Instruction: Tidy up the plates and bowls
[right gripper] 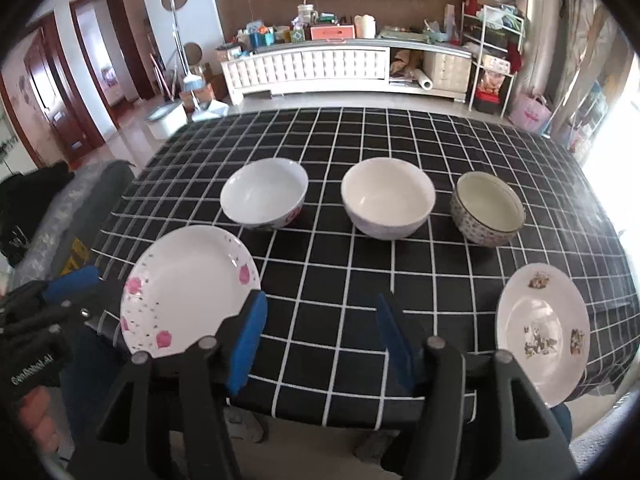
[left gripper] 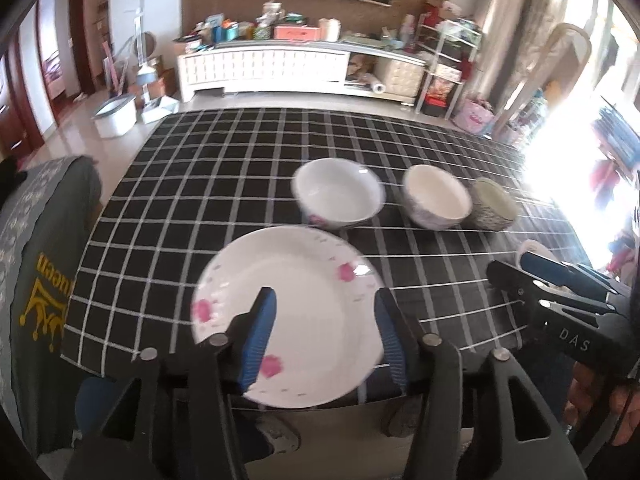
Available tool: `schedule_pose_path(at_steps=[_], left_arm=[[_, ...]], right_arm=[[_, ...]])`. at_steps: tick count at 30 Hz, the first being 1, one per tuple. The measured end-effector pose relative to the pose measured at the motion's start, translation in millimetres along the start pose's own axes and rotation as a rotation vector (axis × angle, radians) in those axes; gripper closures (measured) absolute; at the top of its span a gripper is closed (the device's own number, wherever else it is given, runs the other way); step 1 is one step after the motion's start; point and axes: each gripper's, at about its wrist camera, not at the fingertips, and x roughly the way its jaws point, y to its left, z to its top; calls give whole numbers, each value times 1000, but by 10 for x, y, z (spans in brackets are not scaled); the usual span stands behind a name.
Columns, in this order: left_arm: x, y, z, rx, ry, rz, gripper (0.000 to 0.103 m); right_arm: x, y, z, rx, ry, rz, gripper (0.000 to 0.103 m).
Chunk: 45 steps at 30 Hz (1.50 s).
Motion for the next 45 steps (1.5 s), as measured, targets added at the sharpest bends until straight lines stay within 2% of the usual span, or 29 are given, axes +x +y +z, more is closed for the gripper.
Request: schedule_pose_path(at_steps=[3,5,6,10,12,17,25,30,37,45], left_arm=[[-30,-235,48,36,-9,-41,47],[-45,-407,85,59,-15,-57,46],[-49,-494,107,73,-18,-60,46],[-53,-797,205,110,-21,-74,44],[-43,-946,247,124,-21,-84,40],[44,-1301,326,163,-9,-107,40],[346,-1937,402,194,73,-178,40],[623,-2284,441,209,131,-203,40],[1006,-2562,474,197,223,-218,40],[1397,-2682,375,193,300,-190,40]], right_arm=[[-117,-174,16,28,-27,16,29],[-207,-269,25,36,-52,9,18],[-245,-315,31,42,-62,6,16],[-375,-541,60,45,-73,-53,16],[-418,-659,51,53,-73,-58,16],[-514,-983,26,66,-70,-95,16],[-588,-1613,13,115,-21,-182,16],[-600,-1952,32,153,9,-200,16],[-434,-2417,-11,227,72,-196,16],[-178,-2758,-208,275,138,-196,16]])
